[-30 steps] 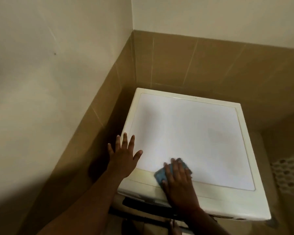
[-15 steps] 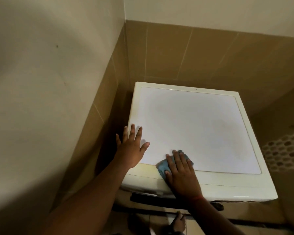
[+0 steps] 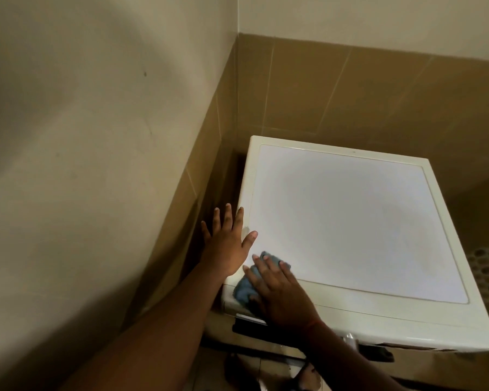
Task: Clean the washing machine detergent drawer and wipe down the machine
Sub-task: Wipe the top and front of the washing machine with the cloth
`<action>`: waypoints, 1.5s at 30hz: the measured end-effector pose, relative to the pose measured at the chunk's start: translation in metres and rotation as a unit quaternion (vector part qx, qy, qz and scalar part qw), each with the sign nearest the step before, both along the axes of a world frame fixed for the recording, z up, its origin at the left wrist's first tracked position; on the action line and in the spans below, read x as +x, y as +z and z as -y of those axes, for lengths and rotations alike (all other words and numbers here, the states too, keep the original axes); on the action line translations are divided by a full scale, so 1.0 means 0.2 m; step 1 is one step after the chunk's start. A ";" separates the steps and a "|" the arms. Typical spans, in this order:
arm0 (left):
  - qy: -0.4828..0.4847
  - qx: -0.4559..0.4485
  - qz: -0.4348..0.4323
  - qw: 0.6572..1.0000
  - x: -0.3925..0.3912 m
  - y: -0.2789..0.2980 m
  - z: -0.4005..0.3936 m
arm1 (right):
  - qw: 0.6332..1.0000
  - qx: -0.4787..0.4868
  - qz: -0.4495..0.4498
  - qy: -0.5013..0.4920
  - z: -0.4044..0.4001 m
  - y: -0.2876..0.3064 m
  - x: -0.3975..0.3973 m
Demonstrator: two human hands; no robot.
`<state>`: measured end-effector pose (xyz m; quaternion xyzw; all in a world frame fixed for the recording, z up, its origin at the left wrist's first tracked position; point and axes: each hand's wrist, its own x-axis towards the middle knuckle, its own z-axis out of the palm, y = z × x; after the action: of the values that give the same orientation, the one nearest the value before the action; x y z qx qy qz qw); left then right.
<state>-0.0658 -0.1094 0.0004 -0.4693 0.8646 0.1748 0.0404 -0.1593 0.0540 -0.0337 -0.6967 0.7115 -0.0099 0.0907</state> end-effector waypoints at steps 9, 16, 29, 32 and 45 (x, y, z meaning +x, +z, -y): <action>0.023 -0.005 0.009 1.000 0.06 0.01 0.02 | 1.000 -0.006 0.009 0.005 0.15 0.02 0.09; 0.023 -0.006 0.021 1.000 0.07 -0.01 0.03 | 0.999 -0.005 0.012 0.048 0.09 -0.02 0.08; -0.037 -0.018 0.021 0.999 -0.10 -0.01 -0.06 | 0.964 -0.035 0.002 -0.263 -0.18 -0.04 -0.51; -0.050 -0.032 0.038 0.998 -0.16 -0.02 -0.11 | 0.985 -0.011 -0.018 -0.171 -0.18 -0.07 -0.50; -0.069 -0.052 0.066 0.994 -0.36 -0.01 -0.28 | 0.983 -0.022 -0.003 -0.182 -0.24 -0.04 -0.88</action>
<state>-0.1379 -0.0529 -0.0008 -0.4201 0.8985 0.0947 0.0845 -0.3345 0.1028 -0.0425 -0.5572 0.8264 -0.0401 0.0703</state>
